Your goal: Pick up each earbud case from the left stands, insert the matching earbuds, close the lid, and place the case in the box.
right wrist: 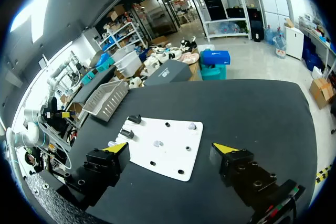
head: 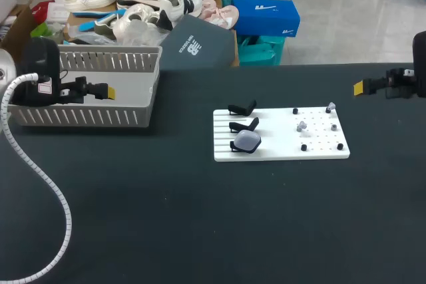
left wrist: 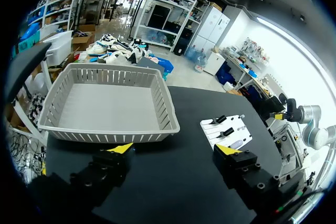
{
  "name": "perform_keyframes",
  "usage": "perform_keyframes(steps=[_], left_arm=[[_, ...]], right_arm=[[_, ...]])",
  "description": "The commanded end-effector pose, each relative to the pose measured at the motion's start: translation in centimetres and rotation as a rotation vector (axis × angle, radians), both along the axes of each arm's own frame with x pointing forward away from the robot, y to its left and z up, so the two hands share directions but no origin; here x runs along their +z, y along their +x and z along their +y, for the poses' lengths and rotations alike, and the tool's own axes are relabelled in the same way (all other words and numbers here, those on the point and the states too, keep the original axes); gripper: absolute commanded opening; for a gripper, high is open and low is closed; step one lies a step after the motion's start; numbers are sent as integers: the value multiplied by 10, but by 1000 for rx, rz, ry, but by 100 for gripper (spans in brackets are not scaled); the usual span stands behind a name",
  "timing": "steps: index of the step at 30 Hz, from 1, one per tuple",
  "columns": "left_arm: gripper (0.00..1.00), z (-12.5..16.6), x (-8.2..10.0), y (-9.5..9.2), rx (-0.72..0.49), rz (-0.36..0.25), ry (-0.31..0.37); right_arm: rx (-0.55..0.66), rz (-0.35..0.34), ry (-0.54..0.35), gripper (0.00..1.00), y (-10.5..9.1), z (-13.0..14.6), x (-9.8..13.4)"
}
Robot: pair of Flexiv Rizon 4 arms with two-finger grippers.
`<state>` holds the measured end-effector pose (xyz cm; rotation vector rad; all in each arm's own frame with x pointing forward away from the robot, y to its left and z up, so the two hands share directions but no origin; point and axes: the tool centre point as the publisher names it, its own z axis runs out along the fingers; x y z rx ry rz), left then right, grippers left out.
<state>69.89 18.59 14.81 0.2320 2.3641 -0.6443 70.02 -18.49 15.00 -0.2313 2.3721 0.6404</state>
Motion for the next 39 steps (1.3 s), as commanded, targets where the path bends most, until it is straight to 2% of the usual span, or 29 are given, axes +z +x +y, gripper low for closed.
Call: perform_keyframes(steps=[1, 9, 10, 19, 24, 29, 35, 39], left_arm=[[100, 0, 0, 0, 1, 1, 1], [100, 0, 0, 0, 1, 1, 1], [100, -5, 2, -1, -43, -2, -18], [100, -39, 2, -16, -333, -192, -17], [100, -57, 0, -32, -511, -297, -23], [100, -74, -4, -48, -705, -368, -69], [100, -97, -12, -66, -933, -470, -64], [100, -114, -21, -75, -1038, -523, -25]], right_arm=[[0, 0, -1, 100, 0, 0, 0], [0, 0, -1, 100, 0, 0, 0], [0, 0, -1, 100, 0, 0, 0], [0, 0, -1, 100, 0, 0, 0], [0, 0, -1, 100, 0, 0, 0], [0, 0, -1, 100, 0, 0, 0], [0, 0, -1, 100, 0, 0, 0], [0, 0, -1, 100, 0, 0, 0]])
